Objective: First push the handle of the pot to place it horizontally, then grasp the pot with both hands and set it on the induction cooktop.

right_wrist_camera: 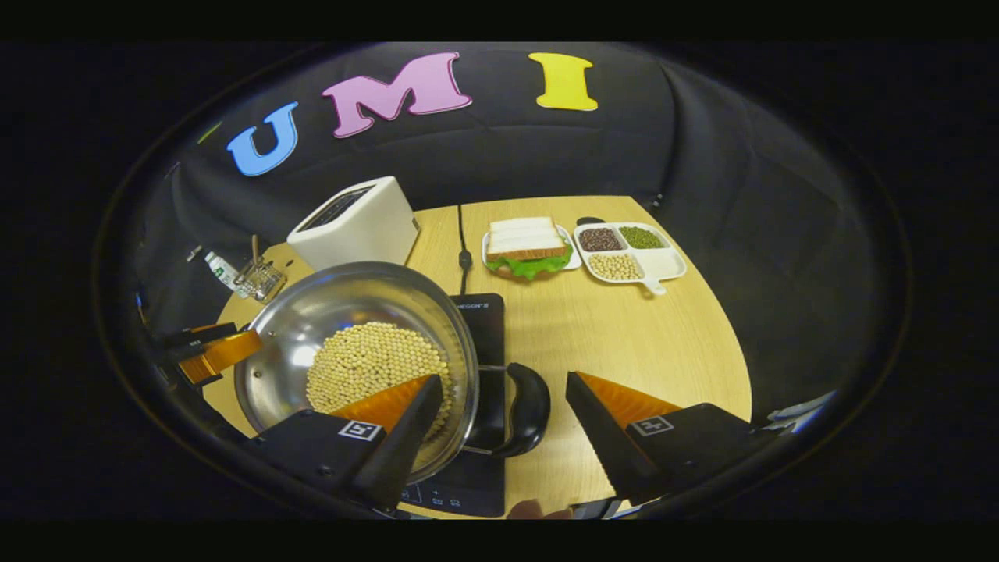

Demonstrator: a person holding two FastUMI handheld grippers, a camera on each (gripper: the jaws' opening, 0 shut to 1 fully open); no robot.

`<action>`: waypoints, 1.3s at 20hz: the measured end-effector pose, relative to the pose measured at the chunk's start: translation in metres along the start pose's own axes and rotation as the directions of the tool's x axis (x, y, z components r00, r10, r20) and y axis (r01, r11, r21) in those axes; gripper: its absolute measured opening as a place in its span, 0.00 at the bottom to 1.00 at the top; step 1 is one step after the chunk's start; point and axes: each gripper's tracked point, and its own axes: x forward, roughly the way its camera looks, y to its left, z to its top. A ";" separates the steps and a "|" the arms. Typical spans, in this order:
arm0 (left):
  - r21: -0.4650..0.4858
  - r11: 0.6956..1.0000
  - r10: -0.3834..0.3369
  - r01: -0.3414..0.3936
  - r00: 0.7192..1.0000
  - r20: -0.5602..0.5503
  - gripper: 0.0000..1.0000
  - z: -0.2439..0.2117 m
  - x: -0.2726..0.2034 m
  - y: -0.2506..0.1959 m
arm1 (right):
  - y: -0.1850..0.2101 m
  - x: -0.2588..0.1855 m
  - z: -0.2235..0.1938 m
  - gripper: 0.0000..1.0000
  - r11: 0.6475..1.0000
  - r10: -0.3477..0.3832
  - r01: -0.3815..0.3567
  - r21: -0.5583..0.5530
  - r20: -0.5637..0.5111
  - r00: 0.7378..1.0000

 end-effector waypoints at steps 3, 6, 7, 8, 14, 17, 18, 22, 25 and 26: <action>-0.007 1.000 0.003 -0.003 1.000 0.027 0.98 0.006 -0.017 -0.002 | 0.000 -0.023 0.020 0.99 1.000 -0.007 0.008 -0.012 0.082 0.997; -0.006 1.000 0.006 -0.006 0.996 0.090 0.98 0.021 -0.042 -0.004 | 0.002 -0.053 0.045 0.99 1.000 -0.009 0.014 -0.027 0.176 0.984; -0.009 1.000 0.004 -0.003 0.993 0.120 0.98 0.028 -0.051 -0.005 | 0.004 -0.064 0.054 0.99 0.999 -0.008 0.015 -0.032 0.212 0.977; -0.017 1.000 0.000 0.002 0.989 0.150 0.98 0.036 -0.061 -0.008 | 0.005 -0.076 0.063 0.99 0.999 -0.006 0.017 -0.041 0.248 0.969; -0.063 0.997 -0.018 0.041 0.945 0.326 0.98 0.081 -0.133 -0.023 | 0.020 -0.145 0.105 0.99 0.998 0.019 0.006 -0.057 0.429 0.903; -0.039 0.999 -0.007 0.025 0.911 0.412 0.95 0.099 -0.169 -0.023 | 0.031 -0.169 0.115 0.99 0.999 0.046 -0.027 -0.046 0.485 0.873; -0.029 1.000 0.001 0.013 0.901 0.434 0.95 0.104 -0.180 -0.022 | 0.032 -0.178 0.118 0.99 0.999 0.052 -0.037 -0.039 0.505 0.861; -0.010 1.000 0.018 -0.015 0.859 0.511 0.95 0.115 -0.216 -0.025 | 0.039 -0.219 0.135 0.99 0.998 0.059 -0.033 -0.053 0.627 0.777; 0.013 0.999 0.026 -0.040 0.831 0.555 0.95 0.119 -0.238 -0.030 | 0.042 -0.249 0.143 0.98 0.997 0.054 -0.005 -0.072 0.706 0.706; 0.014 0.999 0.021 -0.035 0.823 0.567 0.95 0.121 -0.245 -0.032 | 0.043 -0.257 0.144 0.98 0.997 0.052 0.004 -0.076 0.724 0.688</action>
